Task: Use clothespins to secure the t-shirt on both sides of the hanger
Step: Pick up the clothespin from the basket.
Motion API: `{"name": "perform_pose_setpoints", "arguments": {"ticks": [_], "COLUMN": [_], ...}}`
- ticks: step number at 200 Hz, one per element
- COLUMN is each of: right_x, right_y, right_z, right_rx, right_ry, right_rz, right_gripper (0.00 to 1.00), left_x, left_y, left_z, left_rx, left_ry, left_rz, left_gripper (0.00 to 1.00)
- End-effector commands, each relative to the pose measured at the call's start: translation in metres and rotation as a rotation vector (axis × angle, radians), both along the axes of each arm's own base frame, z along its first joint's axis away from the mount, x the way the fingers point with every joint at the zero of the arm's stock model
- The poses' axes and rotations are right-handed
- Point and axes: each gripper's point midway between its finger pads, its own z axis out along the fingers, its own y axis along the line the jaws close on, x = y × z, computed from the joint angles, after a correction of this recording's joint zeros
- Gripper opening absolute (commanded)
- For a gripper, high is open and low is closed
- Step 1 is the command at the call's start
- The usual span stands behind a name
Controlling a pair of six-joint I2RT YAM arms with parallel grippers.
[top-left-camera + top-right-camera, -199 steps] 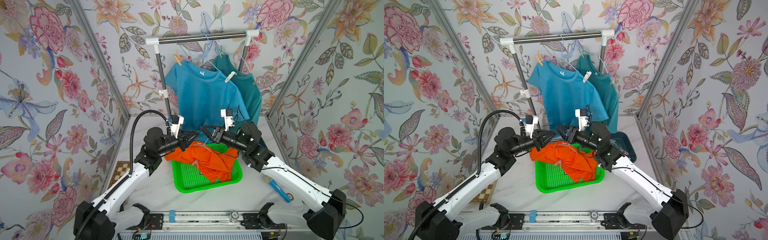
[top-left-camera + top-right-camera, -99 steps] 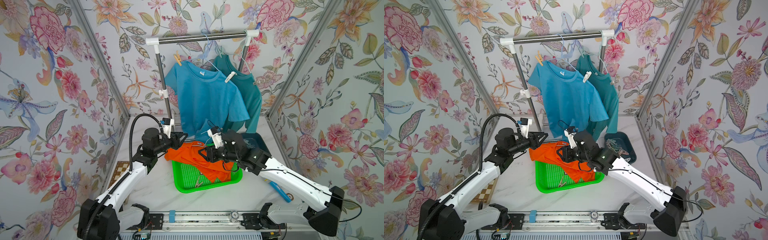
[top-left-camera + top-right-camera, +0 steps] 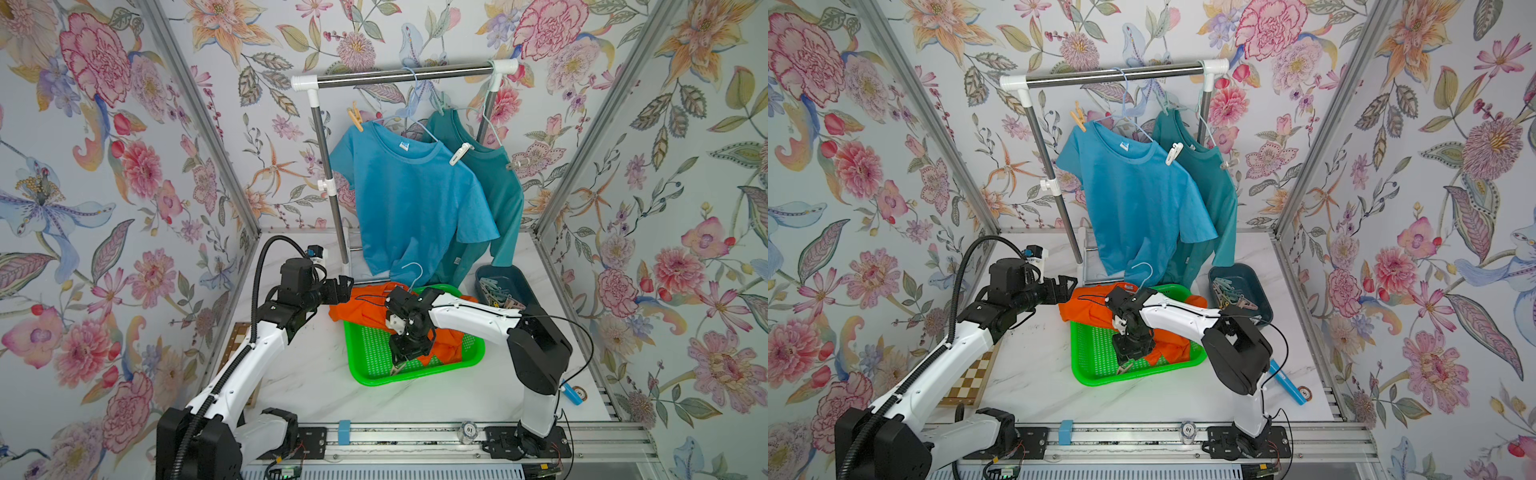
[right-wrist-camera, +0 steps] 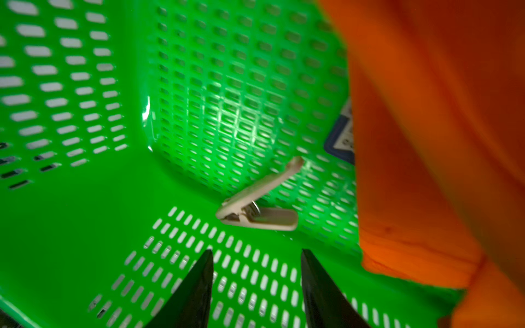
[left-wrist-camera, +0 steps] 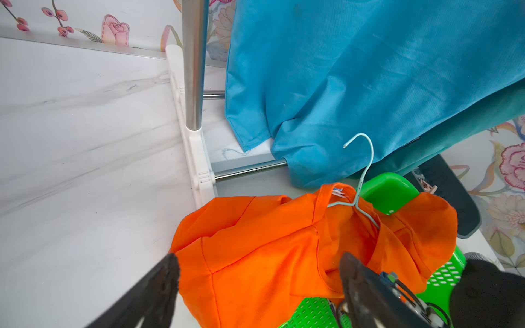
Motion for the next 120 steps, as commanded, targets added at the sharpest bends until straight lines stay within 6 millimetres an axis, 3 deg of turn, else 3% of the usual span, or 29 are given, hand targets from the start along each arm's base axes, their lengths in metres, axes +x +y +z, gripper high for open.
{"name": "perform_pose_setpoints", "arguments": {"ticks": [1, 30, 71, 120], "right_x": [-0.008, -0.001, 0.007, 0.015], "right_y": [0.016, 0.017, 0.016, -0.004], "right_z": [0.000, -0.016, -0.028, 0.001], "right_rx": [0.028, -0.036, -0.115, -0.233], "right_ry": [0.093, 0.109, 0.082, -0.052], "right_rz": [0.022, 0.009, -0.004, -0.007], "right_gripper": [0.48, 0.46, 0.32, 0.48], "left_x": [-0.005, -0.007, -0.008, -0.009], "left_y": [0.008, 0.011, 0.013, 0.010], "left_z": [-0.001, 0.000, 0.002, 0.007], "left_rx": [0.018, 0.036, 0.042, 0.025], "left_ry": [-0.011, -0.024, -0.040, -0.058], "left_rz": [0.023, 0.014, 0.003, -0.011], "left_gripper": [1.00, 1.00, 1.00, 1.00]}}
